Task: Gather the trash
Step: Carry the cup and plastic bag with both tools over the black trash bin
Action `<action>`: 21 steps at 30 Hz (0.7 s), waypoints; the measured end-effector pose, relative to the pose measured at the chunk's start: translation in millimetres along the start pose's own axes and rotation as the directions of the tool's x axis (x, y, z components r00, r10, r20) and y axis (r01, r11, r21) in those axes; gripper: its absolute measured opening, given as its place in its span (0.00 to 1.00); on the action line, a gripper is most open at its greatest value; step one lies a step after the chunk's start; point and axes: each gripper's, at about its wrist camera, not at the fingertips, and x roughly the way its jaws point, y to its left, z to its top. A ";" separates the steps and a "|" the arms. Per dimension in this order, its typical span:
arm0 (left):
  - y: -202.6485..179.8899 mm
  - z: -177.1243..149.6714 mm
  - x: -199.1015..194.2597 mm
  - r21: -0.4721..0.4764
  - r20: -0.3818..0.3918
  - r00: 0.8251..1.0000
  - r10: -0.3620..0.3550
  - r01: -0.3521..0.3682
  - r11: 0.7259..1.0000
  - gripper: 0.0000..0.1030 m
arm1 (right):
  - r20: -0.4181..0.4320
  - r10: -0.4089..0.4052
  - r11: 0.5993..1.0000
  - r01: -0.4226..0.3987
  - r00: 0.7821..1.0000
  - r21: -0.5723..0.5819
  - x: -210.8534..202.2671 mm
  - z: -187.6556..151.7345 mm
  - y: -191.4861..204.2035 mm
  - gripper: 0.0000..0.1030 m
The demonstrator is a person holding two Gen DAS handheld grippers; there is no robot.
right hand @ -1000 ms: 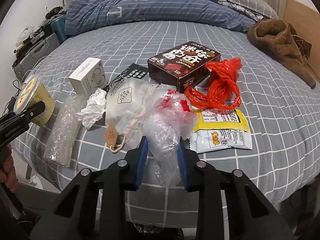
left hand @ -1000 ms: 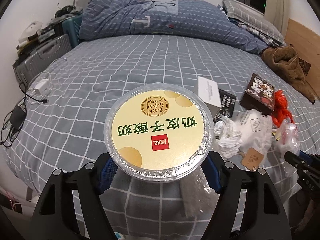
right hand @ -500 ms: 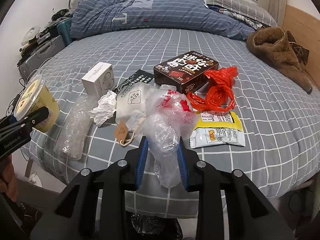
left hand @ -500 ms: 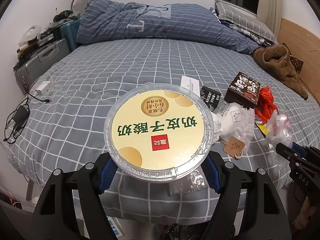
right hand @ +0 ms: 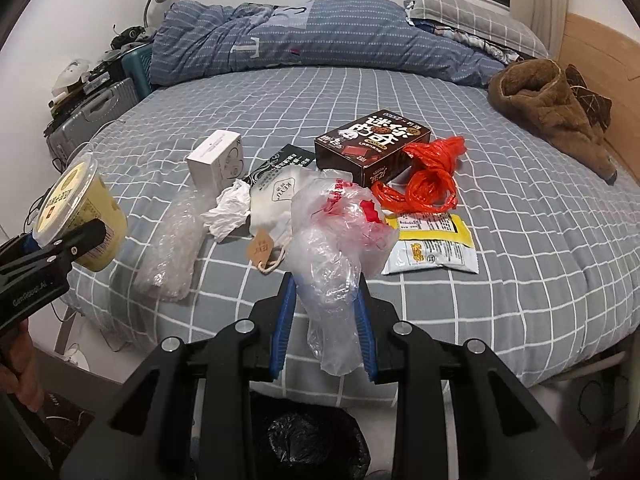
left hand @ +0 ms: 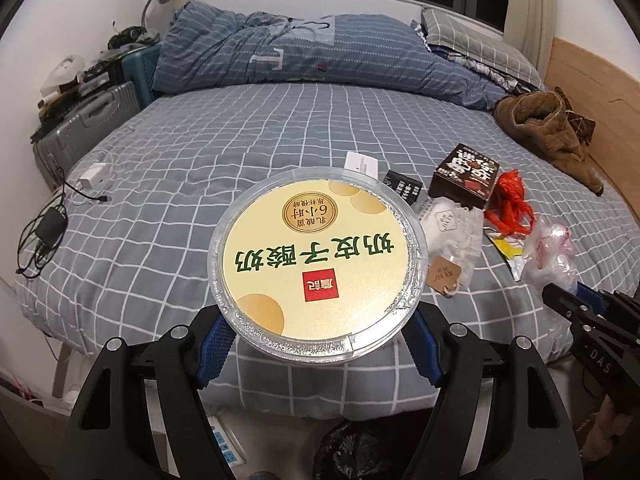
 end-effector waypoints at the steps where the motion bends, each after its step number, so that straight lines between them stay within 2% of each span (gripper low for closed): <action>1: -0.6 -1.3 -2.3 -0.001 0.000 1.000 -0.001 0.001 1.000 0.70 | 0.003 0.001 1.000 -0.001 1.000 0.001 -3.8 -1.7 0.8 0.27; 10: -11.6 -17.0 -23.2 0.012 -0.006 1.000 -0.002 0.002 1.000 0.70 | 0.007 0.014 1.000 -0.014 1.000 0.004 -27.4 -21.0 8.6 0.27; 21: -10.5 -57.4 -37.6 0.000 -0.060 0.998 -0.005 0.005 1.000 0.70 | -0.004 0.031 0.999 -0.031 1.000 -0.013 -48.8 -46.1 22.6 0.27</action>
